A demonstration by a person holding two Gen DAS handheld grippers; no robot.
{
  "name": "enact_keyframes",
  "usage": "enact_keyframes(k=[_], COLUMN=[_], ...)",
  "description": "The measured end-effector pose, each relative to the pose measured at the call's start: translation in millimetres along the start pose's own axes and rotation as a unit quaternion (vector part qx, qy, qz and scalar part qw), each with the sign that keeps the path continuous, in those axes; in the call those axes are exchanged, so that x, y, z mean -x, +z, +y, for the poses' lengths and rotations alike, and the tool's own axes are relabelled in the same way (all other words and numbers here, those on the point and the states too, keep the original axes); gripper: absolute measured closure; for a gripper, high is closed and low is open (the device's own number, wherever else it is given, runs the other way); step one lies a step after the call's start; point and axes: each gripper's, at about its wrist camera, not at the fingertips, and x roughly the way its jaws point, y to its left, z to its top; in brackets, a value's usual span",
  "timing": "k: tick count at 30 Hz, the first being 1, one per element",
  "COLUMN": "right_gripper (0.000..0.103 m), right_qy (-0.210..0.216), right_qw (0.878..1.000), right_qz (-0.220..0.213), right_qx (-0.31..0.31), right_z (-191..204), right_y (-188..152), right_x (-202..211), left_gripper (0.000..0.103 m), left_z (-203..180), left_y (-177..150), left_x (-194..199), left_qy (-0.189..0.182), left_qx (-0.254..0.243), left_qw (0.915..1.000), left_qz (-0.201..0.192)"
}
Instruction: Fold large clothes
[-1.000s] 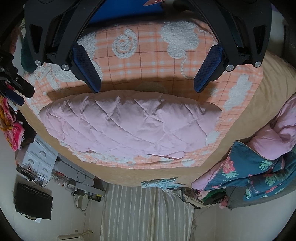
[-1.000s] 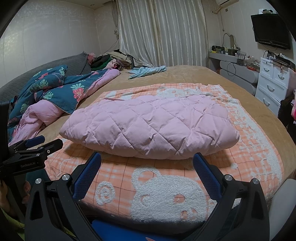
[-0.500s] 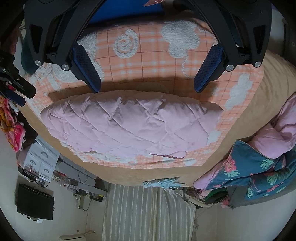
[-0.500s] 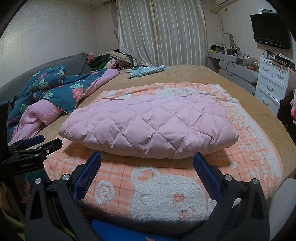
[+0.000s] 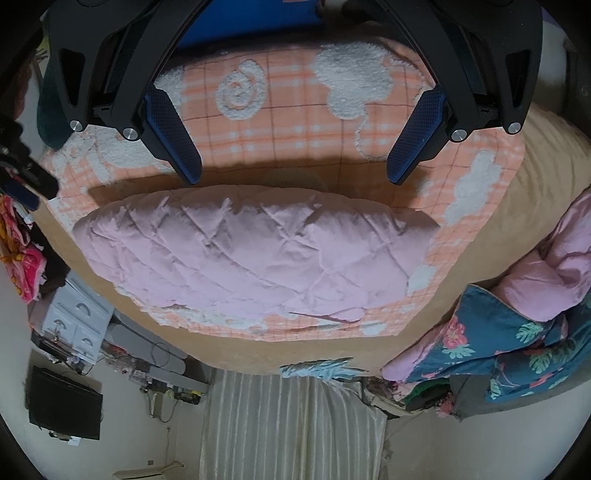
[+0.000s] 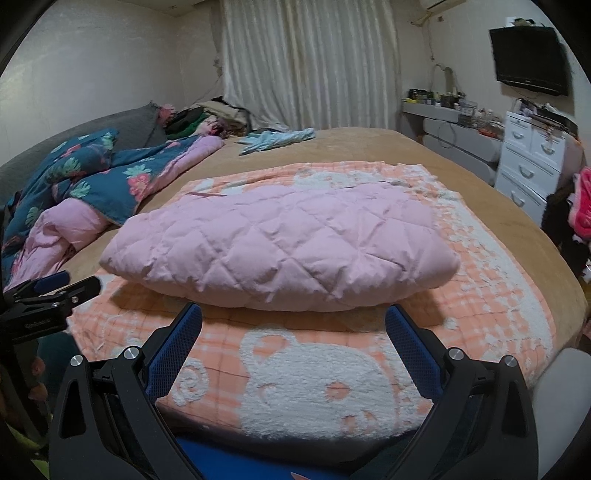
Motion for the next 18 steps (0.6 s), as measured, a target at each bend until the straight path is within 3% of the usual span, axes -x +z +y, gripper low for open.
enact_keyframes(k=[5, 7, 9, 12, 13, 14, 15, 18], right_gripper=[0.004, 0.004, 0.004, 0.004, 0.004, 0.004, 0.004, 0.004], right_qy=[-0.060, -0.106, -0.184, -0.321, -0.357, -0.400, -0.420, -0.474], right_qw=[0.996, 0.988, 0.969, 0.914, 0.895, 0.867, 0.850, 0.795], right_qz=[-0.008, -0.016, -0.020, 0.006, 0.021, 0.043, 0.053, 0.096], right_qx=[-0.061, -0.107, -0.163, -0.247, -0.268, -0.295, -0.315, -0.365], right_z=[-58, -109, -178, -296, -328, -372, -400, -473], right_y=[-5, -9, -21, -54, -67, -86, -100, -143], right_x=[3, 6, 9, 13, 15, 18, 21, 28], left_gripper=[0.009, 0.009, 0.009, 0.009, 0.009, 0.009, 0.009, 0.009], left_z=[29, 62, 104, 172, 211, 236, 258, 341], left_y=[5, 14, 24, 39, 46, 50, 53, 58], left_x=[-13, -34, -58, -88, -105, -117, -126, -163], left_qy=[0.011, 0.025, 0.056, 0.136, 0.186, 0.211, 0.235, 0.318], left_qx=[0.035, 0.071, 0.108, 0.150, 0.167, 0.177, 0.186, 0.220], left_qw=[0.9993, 0.9969, 0.9918, 0.9784, 0.9668, 0.9594, 0.9517, 0.9176], left_qz=[0.003, 0.023, 0.039, 0.044, 0.054, 0.060, 0.065, 0.093])
